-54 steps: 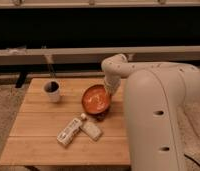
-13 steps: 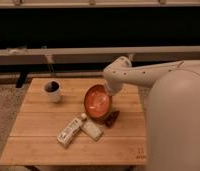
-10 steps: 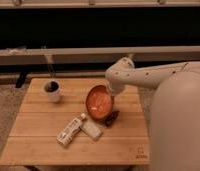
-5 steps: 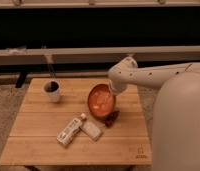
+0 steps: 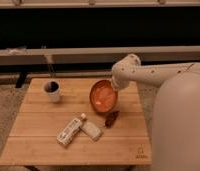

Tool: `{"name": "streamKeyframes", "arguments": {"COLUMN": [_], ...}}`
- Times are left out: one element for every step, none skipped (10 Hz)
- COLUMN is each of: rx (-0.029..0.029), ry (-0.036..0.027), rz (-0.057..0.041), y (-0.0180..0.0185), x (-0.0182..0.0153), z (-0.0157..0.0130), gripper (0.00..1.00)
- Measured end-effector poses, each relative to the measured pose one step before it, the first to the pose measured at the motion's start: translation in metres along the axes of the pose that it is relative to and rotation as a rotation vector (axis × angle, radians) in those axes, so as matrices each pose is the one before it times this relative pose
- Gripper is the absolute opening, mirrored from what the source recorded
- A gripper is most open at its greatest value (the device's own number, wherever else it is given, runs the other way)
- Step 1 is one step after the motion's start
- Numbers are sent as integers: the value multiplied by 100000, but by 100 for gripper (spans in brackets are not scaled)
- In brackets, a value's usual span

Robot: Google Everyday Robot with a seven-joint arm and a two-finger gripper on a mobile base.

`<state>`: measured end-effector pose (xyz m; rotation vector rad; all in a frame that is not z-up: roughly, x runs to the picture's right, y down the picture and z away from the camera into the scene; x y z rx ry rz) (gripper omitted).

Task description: Drag the ceramic bowl in a circle

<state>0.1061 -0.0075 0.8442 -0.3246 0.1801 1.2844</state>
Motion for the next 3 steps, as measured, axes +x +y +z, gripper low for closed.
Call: {"name": "streamKeyframes", "arguments": {"rx": [340, 504, 279], "ry": [34, -196, -223], "rz": [-691, -1034, -1707], "y": [88, 406, 917], "x": [346, 126, -93], "z": [130, -202, -208], "gripper": [0, 0, 0]}}
